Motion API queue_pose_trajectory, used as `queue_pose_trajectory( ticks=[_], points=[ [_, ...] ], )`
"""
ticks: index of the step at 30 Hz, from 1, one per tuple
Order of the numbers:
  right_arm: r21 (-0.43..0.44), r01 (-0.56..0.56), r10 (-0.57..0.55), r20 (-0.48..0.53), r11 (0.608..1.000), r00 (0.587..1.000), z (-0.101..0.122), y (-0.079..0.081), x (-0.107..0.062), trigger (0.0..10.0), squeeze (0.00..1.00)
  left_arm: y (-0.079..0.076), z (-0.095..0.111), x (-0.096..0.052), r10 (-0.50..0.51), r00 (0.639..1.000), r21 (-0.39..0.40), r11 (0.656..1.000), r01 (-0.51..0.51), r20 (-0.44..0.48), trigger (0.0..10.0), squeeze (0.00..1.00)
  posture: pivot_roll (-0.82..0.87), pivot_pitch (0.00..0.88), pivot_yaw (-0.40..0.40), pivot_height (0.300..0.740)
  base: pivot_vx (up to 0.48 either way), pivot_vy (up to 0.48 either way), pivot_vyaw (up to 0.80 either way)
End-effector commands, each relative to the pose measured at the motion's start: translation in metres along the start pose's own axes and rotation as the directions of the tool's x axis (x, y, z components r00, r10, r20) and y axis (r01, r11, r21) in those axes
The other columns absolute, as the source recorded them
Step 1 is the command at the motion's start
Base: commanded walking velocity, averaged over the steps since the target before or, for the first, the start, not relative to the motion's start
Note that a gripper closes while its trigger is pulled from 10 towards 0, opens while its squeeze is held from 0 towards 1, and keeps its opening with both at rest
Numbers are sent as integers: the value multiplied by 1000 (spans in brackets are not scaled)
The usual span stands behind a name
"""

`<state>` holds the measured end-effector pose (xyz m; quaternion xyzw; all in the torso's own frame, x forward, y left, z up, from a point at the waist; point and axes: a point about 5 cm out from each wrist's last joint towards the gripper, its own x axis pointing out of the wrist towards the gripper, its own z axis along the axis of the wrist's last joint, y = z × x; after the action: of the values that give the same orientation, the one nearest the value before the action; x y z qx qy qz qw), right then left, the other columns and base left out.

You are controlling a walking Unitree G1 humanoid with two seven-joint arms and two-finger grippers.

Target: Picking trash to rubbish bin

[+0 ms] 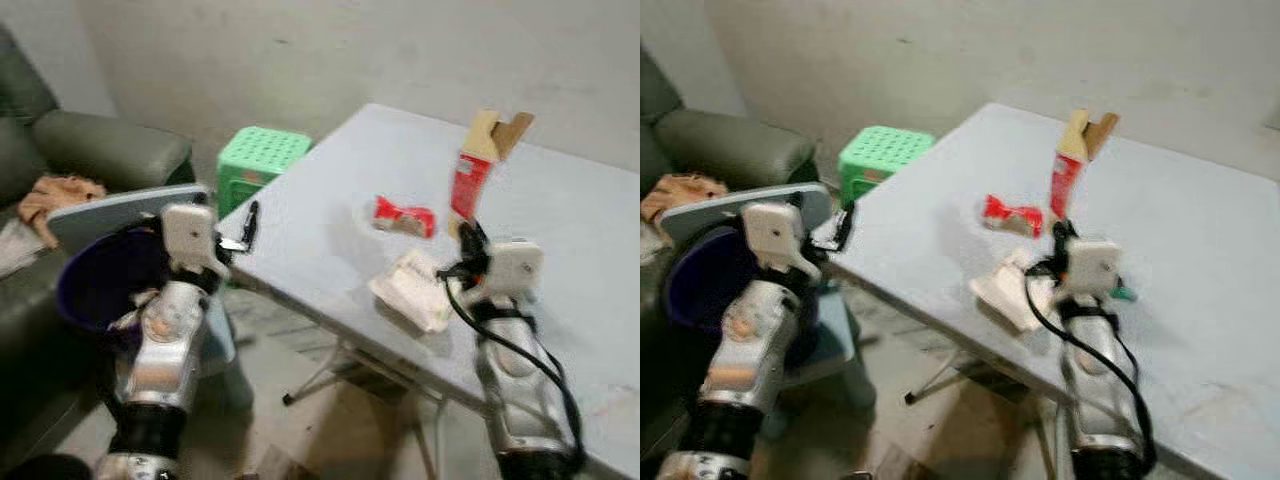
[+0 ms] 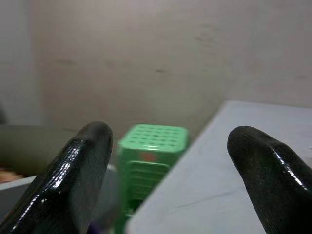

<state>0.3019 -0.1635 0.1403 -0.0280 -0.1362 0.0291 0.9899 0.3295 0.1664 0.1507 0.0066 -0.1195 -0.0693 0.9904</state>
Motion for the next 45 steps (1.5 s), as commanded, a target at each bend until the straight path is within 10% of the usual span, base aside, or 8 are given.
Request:
queue_pose_trajectory(
  ticks=[1, 19, 45],
  points=[
    [-6, 11, -11, -2, 1000, 1000, 0, -6, 0, 10000, 0, -7, 3, 5, -21, 1000, -25, 999, 22, 8, 10000, 0, 64, 2, -31, 715, 0, 0, 794],
    [-9, -8, 8, -6, 1000, 1000, 0, -7, 0, 10000, 0, -16, -8, 4, -34, 998, 34, 999, 35, -47, 10000, 0, 57, 8, -39, 715, 0, 101, 791],
    [-47, -96, 95, -17, 994, 995, -1, -5, 3, 10000, 0, -65, -43, -44, -293, 951, 102, 948, 303, -103, 10000, 0, 64, 0, -45, 715, 0, 0, 790]
  ],
)
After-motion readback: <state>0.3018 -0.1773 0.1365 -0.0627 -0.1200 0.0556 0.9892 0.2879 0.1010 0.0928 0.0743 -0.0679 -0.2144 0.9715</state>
